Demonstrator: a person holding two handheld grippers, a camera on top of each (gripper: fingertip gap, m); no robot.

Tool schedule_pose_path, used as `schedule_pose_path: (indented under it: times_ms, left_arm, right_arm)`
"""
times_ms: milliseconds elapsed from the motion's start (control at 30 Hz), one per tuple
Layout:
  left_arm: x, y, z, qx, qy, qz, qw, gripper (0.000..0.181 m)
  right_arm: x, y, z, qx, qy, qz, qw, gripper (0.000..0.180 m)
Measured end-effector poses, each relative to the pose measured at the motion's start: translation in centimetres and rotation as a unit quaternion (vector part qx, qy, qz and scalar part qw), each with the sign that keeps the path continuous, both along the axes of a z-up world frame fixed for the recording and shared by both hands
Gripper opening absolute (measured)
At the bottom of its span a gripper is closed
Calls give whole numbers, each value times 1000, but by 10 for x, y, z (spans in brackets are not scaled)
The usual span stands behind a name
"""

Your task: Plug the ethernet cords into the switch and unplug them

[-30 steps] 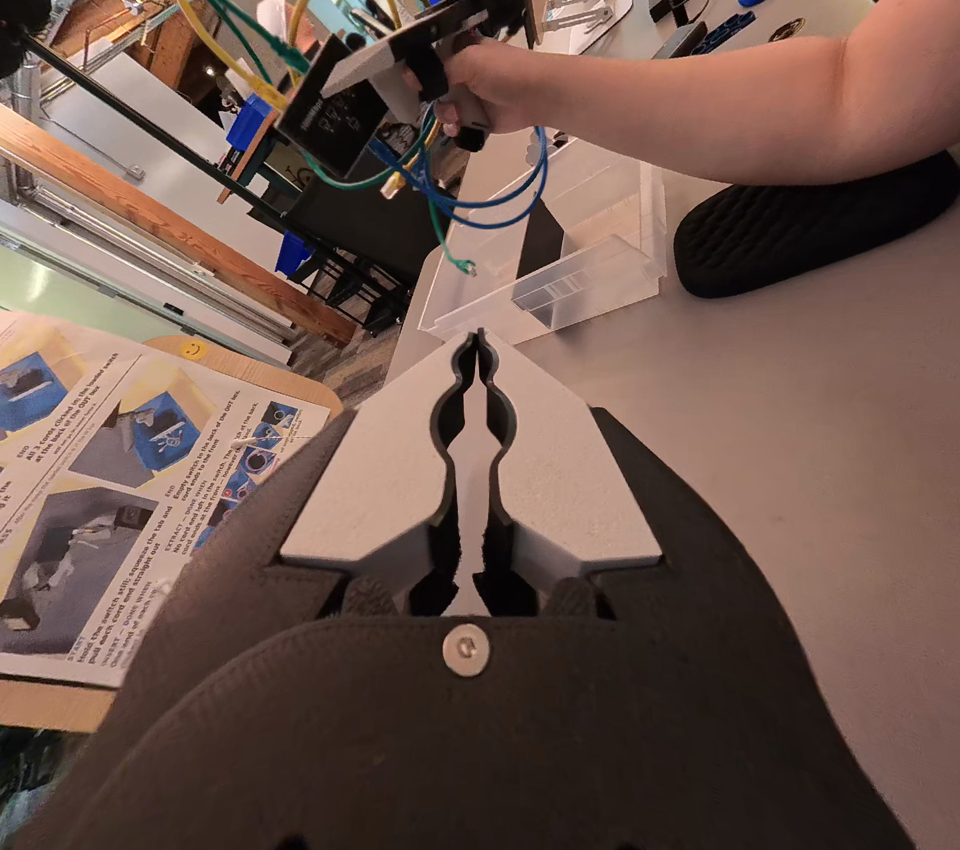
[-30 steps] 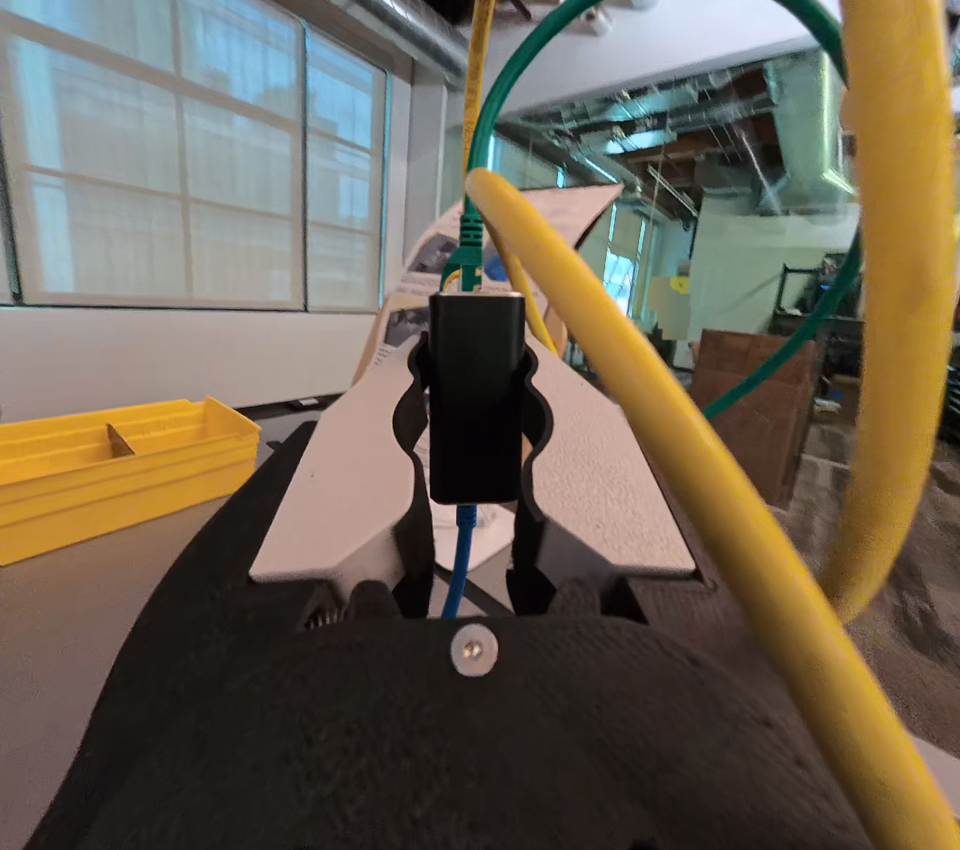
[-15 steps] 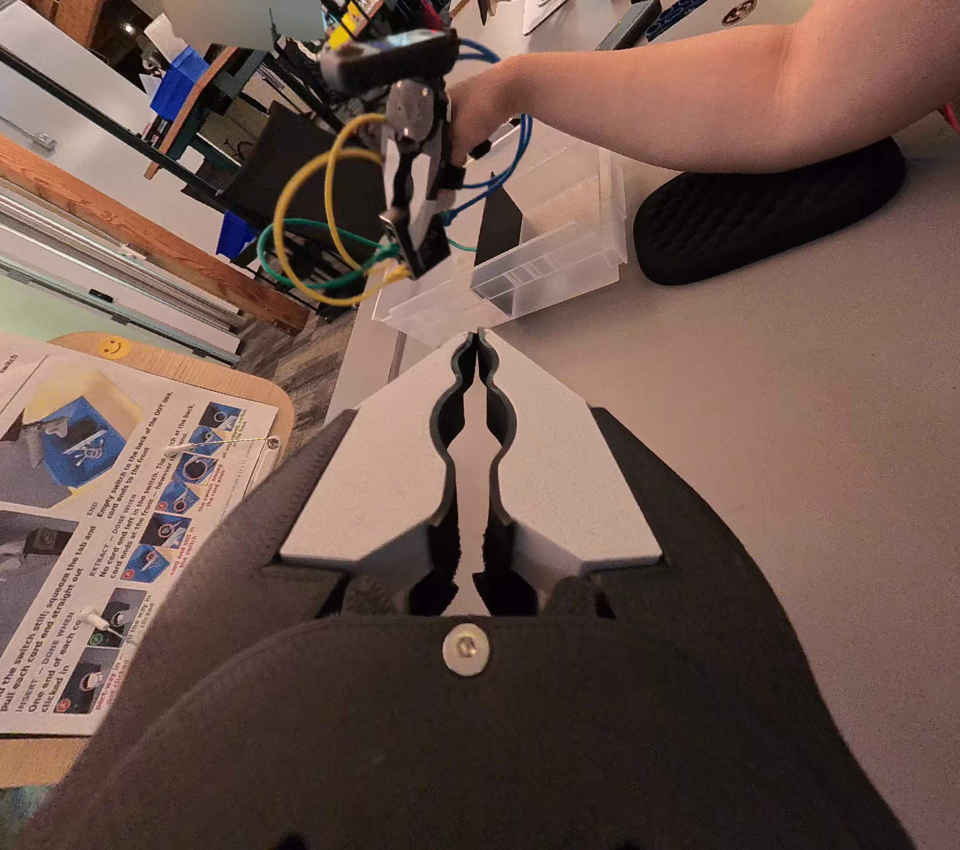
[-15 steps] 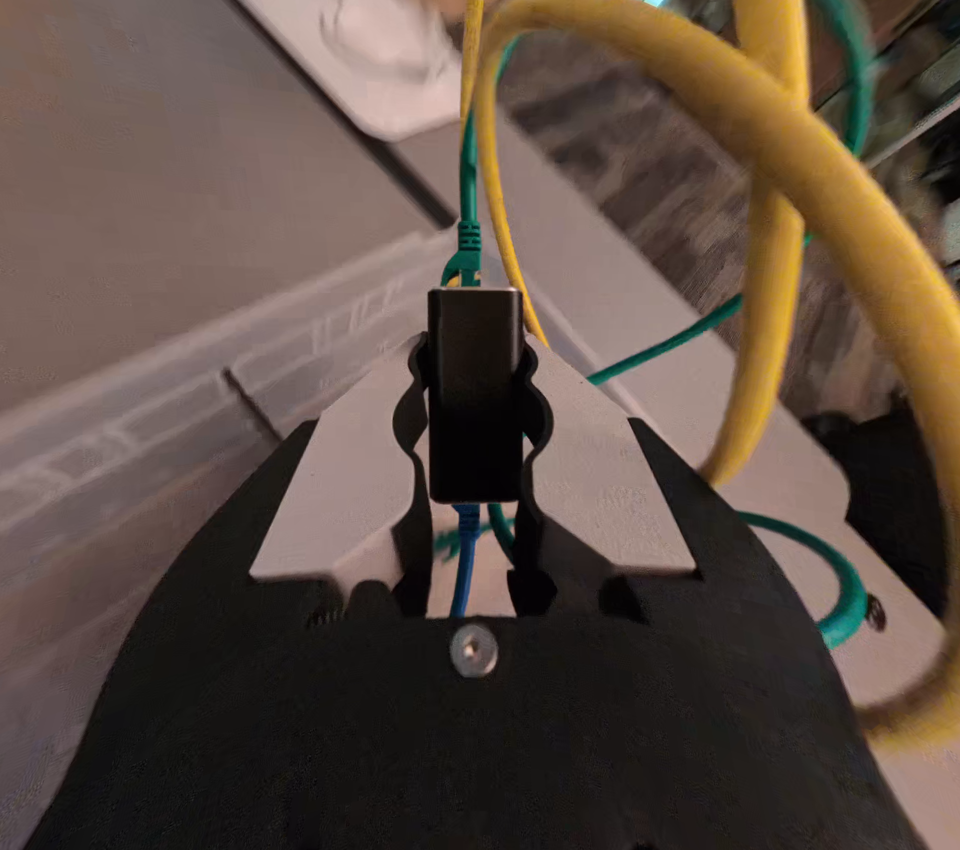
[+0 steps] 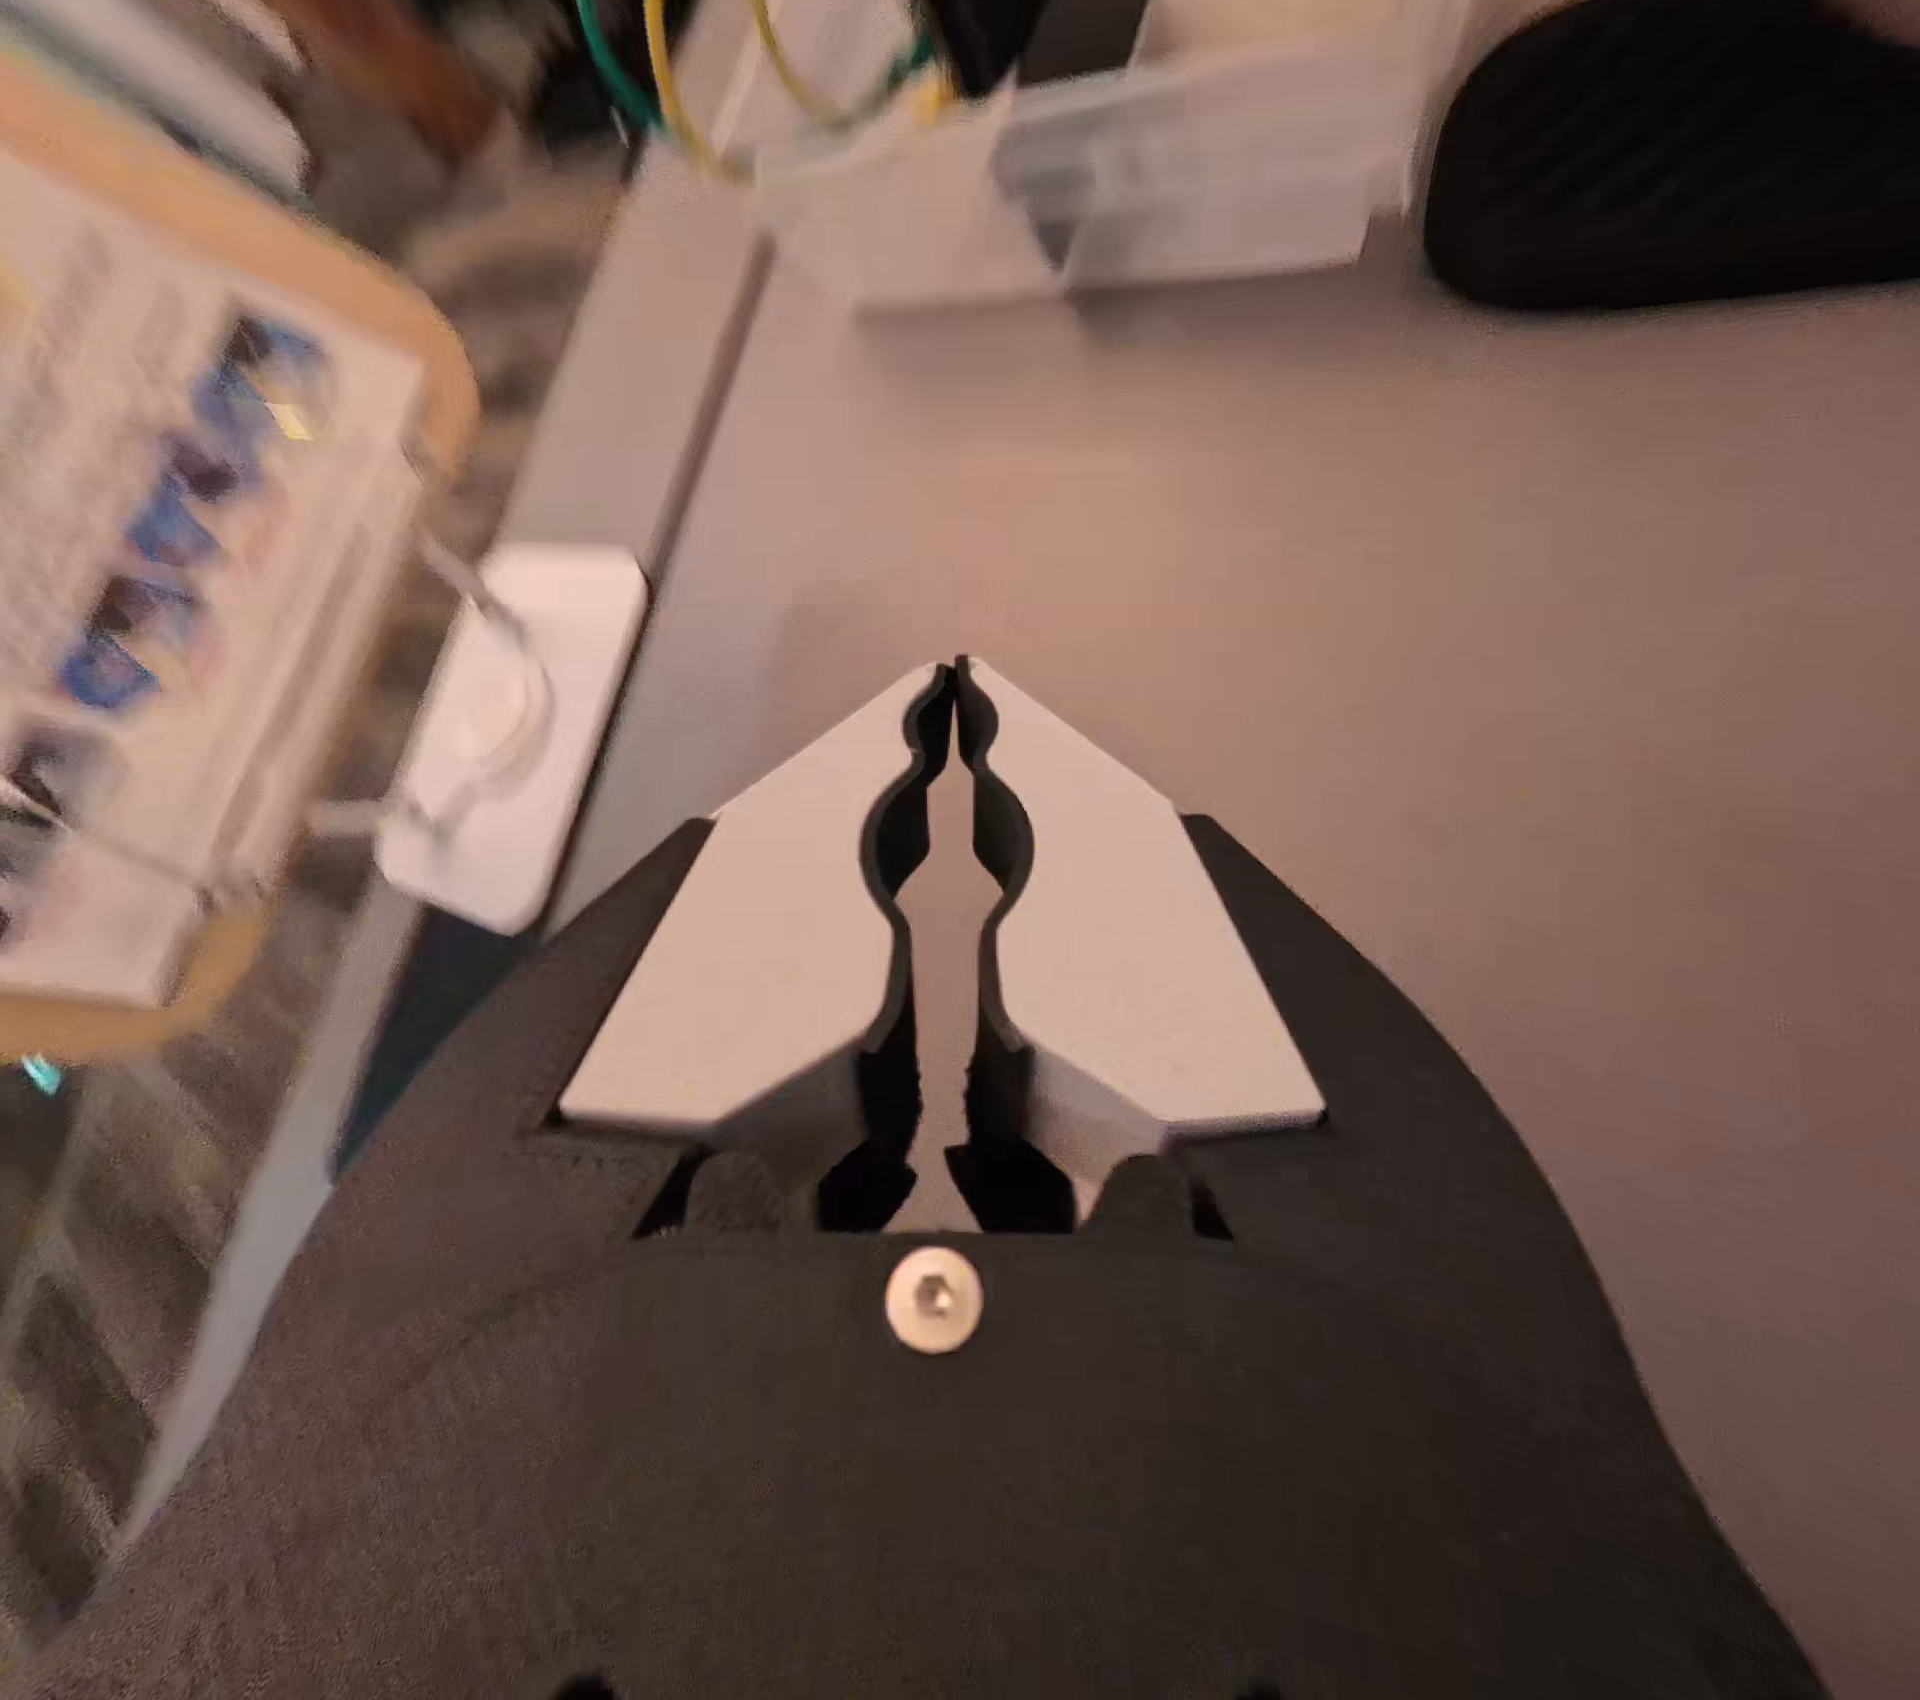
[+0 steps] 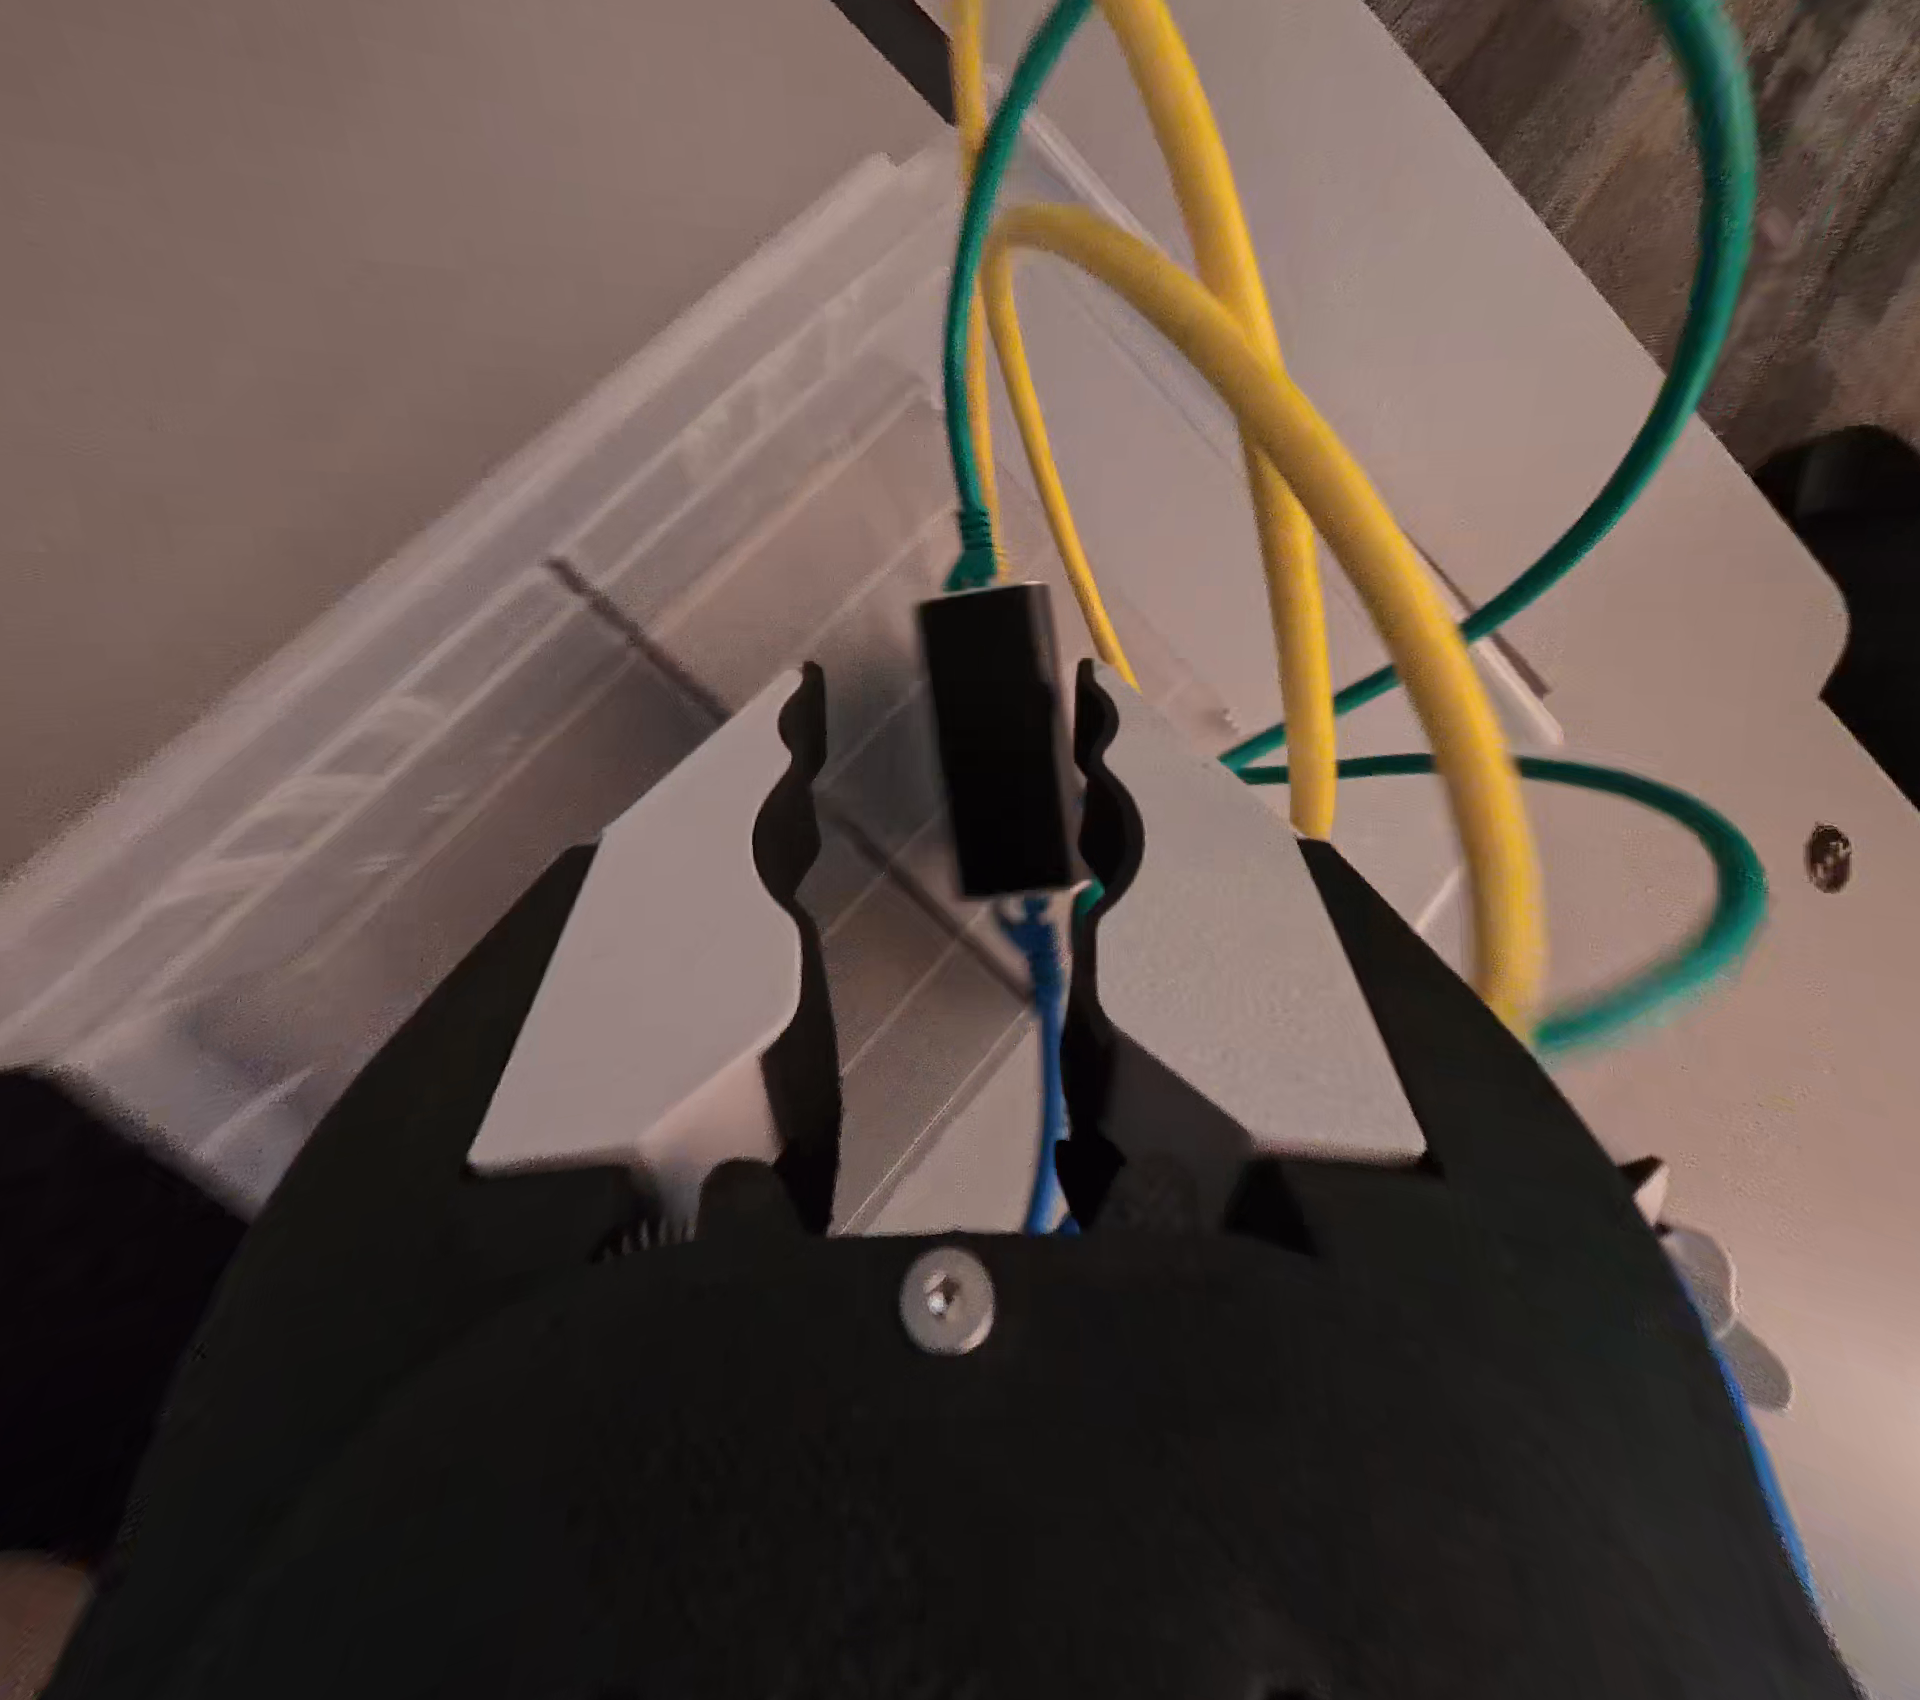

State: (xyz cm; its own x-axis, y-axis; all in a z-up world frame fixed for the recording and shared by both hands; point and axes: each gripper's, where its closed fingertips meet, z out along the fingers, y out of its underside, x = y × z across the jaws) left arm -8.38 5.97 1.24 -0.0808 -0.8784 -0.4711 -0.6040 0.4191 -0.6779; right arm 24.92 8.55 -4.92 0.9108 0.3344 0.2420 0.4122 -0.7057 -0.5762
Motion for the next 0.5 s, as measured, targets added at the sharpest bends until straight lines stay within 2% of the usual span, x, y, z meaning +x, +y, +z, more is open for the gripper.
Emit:
schedule_pose_path:
  times_ms: [100,167,233,300,367,433,500]
  left_arm:
    - [-24,25,-15,-54,48,82,994,0]
    - [-34,41,-3,-74,16,128,989,0]
    - [-52,57,15,-105,-29,185,977,16]
    - [-92,86,23,-130,-54,301,943,32]
    - [-148,111,17,-160,-48,419,893,48]
    - [-201,131,15,-179,-69,500,844,64]
    - [-241,146,15,-211,-118,546,802,83]
  right_arm:
    - [-31,-27,51,42,7,9,999,47]
    - [-61,-47,88,95,3,47,994,51]
    - [-69,-58,125,180,-35,42,982,56]
    - [-54,-70,146,221,-48,-20,974,62]
    - [-34,-84,150,224,-26,-83,971,68]
    - [-9,-95,142,217,1,-133,967,71]
    - [25,-108,120,184,9,-192,964,74]
